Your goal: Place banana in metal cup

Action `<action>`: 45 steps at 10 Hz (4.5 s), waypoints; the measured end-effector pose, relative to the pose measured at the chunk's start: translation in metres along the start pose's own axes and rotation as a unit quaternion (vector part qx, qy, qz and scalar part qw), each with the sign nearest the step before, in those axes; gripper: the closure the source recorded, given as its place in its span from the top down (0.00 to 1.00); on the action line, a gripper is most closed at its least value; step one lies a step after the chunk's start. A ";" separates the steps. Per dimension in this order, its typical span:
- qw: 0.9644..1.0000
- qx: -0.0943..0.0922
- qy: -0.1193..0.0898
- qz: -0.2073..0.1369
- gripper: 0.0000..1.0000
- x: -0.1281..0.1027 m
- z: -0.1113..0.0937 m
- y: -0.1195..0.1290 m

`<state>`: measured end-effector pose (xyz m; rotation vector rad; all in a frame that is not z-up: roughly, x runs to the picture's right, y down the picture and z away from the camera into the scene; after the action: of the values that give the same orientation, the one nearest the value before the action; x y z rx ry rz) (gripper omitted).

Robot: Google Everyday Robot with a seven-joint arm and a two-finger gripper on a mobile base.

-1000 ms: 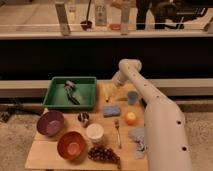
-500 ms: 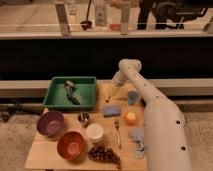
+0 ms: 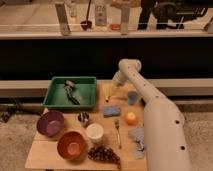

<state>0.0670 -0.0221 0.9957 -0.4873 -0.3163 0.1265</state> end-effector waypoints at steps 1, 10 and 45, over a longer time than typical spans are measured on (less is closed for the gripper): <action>1.000 0.001 0.000 0.001 0.36 0.000 -0.001 0.000; 1.000 0.010 0.003 0.005 0.61 -0.005 -0.017 -0.004; 0.998 0.011 0.005 0.055 0.54 -0.011 -0.027 -0.008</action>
<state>0.0663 -0.0434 0.9739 -0.4831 -0.2775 0.2337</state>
